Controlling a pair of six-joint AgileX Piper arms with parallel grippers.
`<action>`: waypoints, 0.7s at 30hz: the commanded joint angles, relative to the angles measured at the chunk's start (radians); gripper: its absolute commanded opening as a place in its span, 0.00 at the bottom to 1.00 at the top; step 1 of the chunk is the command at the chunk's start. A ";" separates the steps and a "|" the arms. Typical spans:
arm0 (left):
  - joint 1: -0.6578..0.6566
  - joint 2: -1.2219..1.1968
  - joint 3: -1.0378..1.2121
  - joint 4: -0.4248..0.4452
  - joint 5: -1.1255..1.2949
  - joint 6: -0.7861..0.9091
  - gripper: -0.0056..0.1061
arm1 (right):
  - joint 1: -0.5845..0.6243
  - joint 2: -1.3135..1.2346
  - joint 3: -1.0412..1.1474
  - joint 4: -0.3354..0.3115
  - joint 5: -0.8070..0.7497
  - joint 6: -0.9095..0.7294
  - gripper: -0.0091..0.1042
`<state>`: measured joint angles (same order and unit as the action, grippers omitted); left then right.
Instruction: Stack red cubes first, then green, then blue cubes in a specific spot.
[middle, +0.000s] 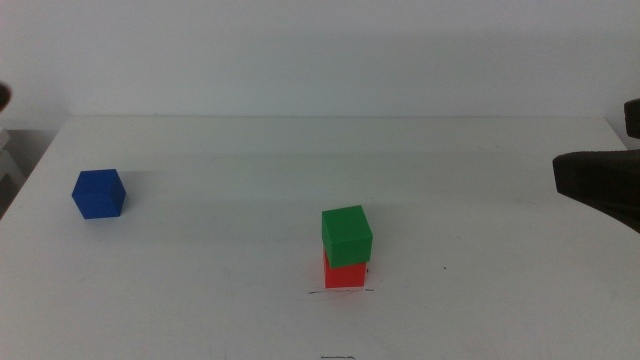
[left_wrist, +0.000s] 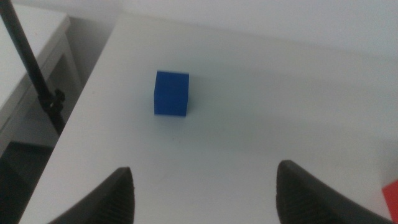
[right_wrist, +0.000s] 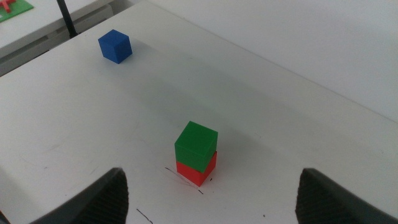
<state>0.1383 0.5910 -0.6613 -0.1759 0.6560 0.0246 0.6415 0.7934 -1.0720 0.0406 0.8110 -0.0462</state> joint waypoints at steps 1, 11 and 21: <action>0.001 0.045 -0.069 -0.011 -0.007 0.018 0.72 | -0.009 -0.004 -0.029 -0.005 -0.072 -0.012 0.91; 0.001 0.185 -0.154 0.006 0.109 0.005 0.72 | -0.009 -0.004 -0.029 -0.005 -0.072 -0.012 0.91; 0.001 0.557 -0.484 0.079 0.354 0.013 0.78 | -0.009 -0.004 -0.029 -0.005 -0.072 -0.012 0.91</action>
<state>0.1383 1.1072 -1.0702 -0.1035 1.0122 0.0439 0.6415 0.7934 -1.0720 0.0406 0.8110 -0.0462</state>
